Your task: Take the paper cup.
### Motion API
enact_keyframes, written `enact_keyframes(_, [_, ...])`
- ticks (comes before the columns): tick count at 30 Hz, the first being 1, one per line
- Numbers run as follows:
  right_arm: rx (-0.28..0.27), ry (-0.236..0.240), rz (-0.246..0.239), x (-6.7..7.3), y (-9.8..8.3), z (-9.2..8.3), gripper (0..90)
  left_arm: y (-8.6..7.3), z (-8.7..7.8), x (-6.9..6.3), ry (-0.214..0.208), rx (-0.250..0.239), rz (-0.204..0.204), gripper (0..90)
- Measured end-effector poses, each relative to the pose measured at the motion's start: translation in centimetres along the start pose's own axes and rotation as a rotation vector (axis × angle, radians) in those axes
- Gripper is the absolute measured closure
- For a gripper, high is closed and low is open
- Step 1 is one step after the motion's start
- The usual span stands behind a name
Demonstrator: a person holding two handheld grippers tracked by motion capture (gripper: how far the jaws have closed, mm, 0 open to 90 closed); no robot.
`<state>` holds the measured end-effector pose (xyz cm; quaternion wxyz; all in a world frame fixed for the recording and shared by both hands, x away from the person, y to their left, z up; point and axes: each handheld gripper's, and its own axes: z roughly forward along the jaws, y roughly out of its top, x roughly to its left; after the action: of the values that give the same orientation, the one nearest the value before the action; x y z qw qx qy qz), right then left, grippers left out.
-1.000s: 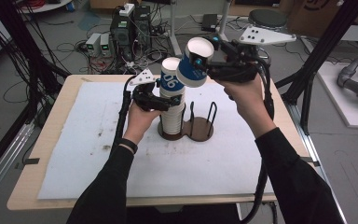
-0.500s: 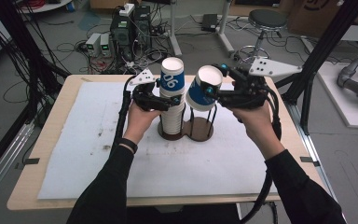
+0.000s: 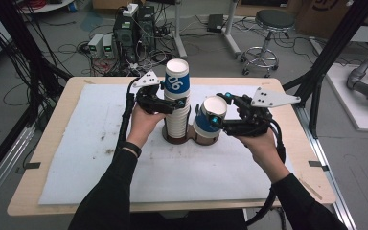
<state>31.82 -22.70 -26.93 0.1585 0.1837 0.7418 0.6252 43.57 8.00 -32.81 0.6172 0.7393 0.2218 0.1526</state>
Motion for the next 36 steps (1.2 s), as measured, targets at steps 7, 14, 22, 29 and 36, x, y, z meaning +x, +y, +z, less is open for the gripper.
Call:
enact_keyframes(7, [0.023,0.007,-0.005,0.7,-1.6,0.1,31.4,0.0,0.0,0.0,0.000,-0.001,-0.001,11.3])
enact_keyframes(14, [0.059,0.001,0.004,1.2,-4.1,0.3,31.4,0.0,0.0,0.0,0.000,0.001,0.000,11.3])
enact_keyframes(22, [0.076,-0.004,0.031,1.4,-6.2,0.5,31.4,0.0,0.0,0.0,0.000,0.000,-0.001,11.3])
enact_keyframes(29, [0.105,0.000,0.042,1.7,-7.8,0.8,31.4,0.0,0.0,0.0,0.001,-0.003,-0.003,11.3])
enact_keyframes(36, [0.126,0.000,0.045,1.9,-8.8,0.9,31.4,0.0,0.0,-0.1,0.002,-0.001,0.000,11.2])
